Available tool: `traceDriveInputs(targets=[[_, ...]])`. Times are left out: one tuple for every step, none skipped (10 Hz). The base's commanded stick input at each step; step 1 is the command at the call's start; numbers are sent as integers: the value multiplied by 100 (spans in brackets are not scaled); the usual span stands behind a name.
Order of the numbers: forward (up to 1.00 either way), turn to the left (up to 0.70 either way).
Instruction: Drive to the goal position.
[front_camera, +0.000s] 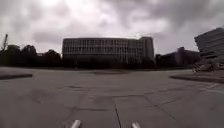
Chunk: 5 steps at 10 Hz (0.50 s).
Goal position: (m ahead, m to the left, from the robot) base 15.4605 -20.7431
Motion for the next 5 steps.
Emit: traceDriveInputs(targets=[[100,-8],[100,-20],[100,-12],[100,-3],[100,-16]])
